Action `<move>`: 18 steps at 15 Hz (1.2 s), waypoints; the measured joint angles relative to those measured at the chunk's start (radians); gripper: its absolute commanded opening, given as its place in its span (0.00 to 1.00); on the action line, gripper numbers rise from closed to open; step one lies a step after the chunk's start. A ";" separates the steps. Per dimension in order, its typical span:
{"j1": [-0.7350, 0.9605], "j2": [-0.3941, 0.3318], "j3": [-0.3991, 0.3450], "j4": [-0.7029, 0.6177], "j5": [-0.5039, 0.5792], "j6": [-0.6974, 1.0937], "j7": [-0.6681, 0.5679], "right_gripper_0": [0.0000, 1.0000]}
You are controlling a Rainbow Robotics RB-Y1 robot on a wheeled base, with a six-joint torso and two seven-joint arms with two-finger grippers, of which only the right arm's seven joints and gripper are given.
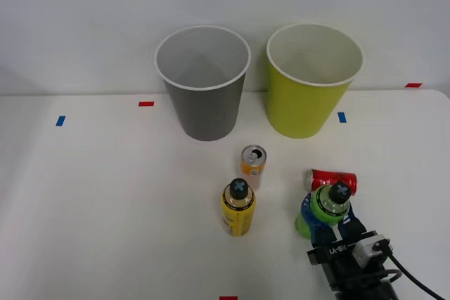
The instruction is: Put cans in the gray bin, plastic bottles in the light green bin
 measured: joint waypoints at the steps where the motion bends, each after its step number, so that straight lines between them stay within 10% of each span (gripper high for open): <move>1: 0.002 -0.009 0.000 0.000 -0.003 -0.017 -0.001 0.00; 7: 0.053 -0.042 -0.016 -0.020 -0.025 -0.091 -0.008 0.00; 18: 0.229 -0.096 -0.113 -0.564 -0.233 0.235 -0.058 0.00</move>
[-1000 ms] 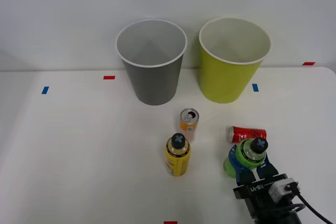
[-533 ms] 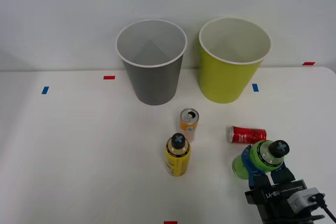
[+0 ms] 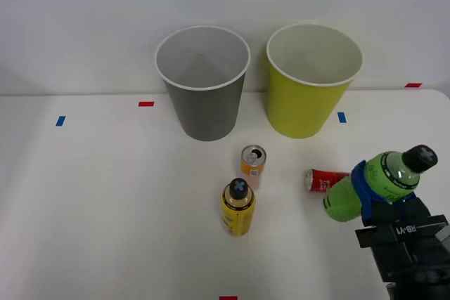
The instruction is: Put cans in the gray bin, plastic bottles in the light green bin
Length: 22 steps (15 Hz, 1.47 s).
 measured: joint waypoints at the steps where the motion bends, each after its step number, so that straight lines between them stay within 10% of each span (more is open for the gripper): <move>1: -0.015 0.000 -0.003 -0.026 -0.030 0.010 -0.005 0.00; 12: -0.170 0.028 -0.063 -0.149 -0.234 0.103 -0.023 0.00; 22: -0.447 0.207 -0.172 -0.148 -0.301 0.394 -0.027 0.00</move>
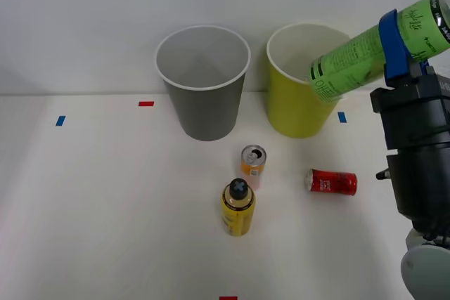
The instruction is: Put cans in the gray bin, plastic bottles in the light green bin
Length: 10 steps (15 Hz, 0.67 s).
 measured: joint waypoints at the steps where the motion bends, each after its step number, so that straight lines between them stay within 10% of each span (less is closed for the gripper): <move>1: -0.022 0.019 -0.018 0.000 -0.002 0.046 0.000 0.00; 10: -0.245 0.166 -0.181 0.089 0.029 0.344 0.009 0.00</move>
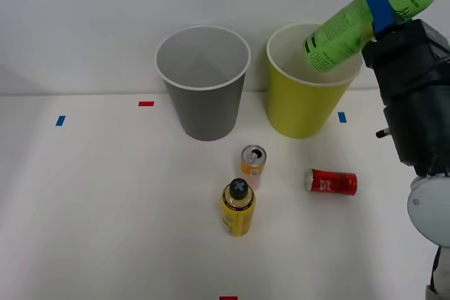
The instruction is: Put cans in the gray bin, plastic bottles in the light green bin
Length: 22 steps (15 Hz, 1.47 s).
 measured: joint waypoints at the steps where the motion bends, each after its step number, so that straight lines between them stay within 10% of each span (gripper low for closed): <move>1: -0.029 0.008 -0.005 0.044 0.005 -0.014 0.005 0.00; 13: -0.308 0.031 -0.061 0.434 0.230 -0.027 0.030 0.00; 22: -0.366 0.010 -0.064 0.477 0.402 -0.027 0.056 0.00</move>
